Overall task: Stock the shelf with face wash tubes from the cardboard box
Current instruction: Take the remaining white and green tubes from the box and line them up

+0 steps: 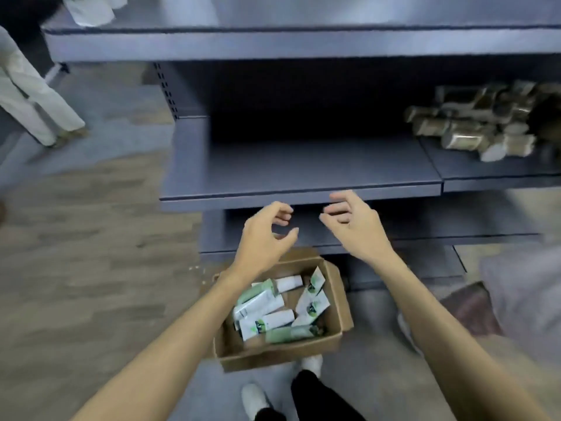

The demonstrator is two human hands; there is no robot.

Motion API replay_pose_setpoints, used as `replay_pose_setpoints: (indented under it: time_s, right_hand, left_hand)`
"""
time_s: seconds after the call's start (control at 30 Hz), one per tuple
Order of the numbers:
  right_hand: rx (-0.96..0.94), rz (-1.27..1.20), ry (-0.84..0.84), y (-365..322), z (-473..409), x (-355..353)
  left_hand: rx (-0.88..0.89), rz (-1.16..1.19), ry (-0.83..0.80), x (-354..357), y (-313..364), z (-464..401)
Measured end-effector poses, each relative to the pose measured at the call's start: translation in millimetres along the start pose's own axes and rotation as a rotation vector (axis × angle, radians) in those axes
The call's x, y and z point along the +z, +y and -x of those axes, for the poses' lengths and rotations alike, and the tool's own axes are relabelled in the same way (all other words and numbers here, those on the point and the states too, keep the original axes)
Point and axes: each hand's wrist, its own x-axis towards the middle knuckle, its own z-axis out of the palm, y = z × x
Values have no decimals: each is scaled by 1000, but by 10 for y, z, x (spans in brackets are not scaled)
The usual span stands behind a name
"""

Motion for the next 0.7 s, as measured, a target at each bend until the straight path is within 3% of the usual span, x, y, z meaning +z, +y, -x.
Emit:
replay_pose_setpoints:
  time_s: [0.33,0.57,0.7]
  right_hand:
    - [398,119,-264,1291,450,728]
    - [609,163,-136,1654,481,1253]
    - [814,11,-70,1736,348,1550]
  left_hand:
    - [-379,-106,-205,578,-988,776]
    - [-642,-294,-297,607,-1460,1239]
    - [-673,-287,-310,700,-1581,1360]
